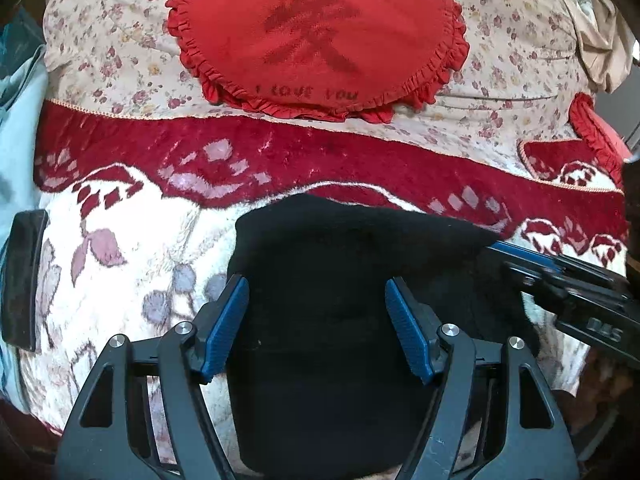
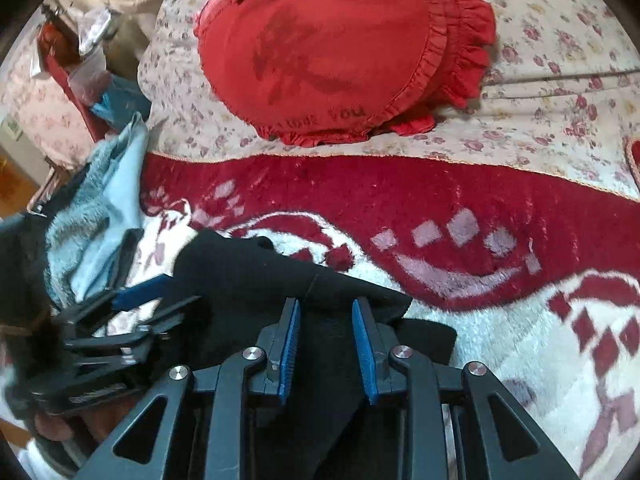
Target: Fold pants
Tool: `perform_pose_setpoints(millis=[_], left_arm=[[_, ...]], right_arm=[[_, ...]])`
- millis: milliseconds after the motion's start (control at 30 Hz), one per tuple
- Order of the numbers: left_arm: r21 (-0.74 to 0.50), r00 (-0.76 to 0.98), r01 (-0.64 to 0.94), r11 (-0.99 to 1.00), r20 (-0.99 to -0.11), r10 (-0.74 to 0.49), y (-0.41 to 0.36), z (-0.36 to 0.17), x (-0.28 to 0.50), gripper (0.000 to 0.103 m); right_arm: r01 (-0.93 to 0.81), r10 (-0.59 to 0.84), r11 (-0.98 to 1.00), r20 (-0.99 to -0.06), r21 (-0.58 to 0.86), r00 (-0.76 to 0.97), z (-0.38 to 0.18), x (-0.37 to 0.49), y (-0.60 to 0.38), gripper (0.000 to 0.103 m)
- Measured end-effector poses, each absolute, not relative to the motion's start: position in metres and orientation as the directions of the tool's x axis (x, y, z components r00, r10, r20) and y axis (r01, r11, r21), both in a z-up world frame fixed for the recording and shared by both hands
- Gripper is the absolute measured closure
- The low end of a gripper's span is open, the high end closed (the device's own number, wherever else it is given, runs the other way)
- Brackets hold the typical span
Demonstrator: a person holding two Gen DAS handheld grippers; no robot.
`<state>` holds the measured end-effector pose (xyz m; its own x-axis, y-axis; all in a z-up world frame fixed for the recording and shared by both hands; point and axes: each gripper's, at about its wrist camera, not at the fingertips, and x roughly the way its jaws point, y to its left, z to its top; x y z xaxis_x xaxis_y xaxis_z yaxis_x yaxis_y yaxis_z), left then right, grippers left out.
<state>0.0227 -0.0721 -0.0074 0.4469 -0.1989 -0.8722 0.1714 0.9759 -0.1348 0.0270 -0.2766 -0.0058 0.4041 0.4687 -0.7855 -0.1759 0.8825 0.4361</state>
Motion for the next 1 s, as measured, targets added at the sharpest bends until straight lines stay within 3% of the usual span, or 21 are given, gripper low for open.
perform_pose_setpoints(millis=[200, 367, 533, 667, 1000], left_arm=[[-0.171, 0.442, 0.152, 0.973, -0.869, -0.222, -0.060, 0.003, -0.001, 0.033], [-0.132, 0.423, 0.165, 0.977, -0.885, -0.192, -0.065, -0.008, -0.019, 0.033], [-0.117, 0.425, 0.163, 0.980, -0.888, -0.176, -0.067, -0.011, -0.026, 0.032], [-0.143, 0.426, 0.149, 0.978, -0.884, -0.194, -0.061, -0.004, -0.029, 0.032], [-0.121, 0.466, 0.139, 0.983, -0.868, -0.173, -0.056, 0.012, -0.038, 0.032]], right_arm=[[-0.264, 0.489, 0.872, -0.773, 0.413, 0.404, 0.023, -0.021, -0.269, 0.076], [-0.241, 0.432, 0.899, -0.836, 0.367, 0.338, -0.006, -0.042, -0.260, 0.075], [-0.222, 0.458, 0.888, -0.815, 0.402, 0.356, -0.005, -0.047, -0.269, 0.075], [-0.181, 0.469, 0.883, -0.790, 0.433, 0.396, 0.005, -0.051, -0.283, 0.066], [-0.152, 0.479, 0.876, -0.786, 0.458, 0.391, 0.005, -0.050, -0.281, 0.060]])
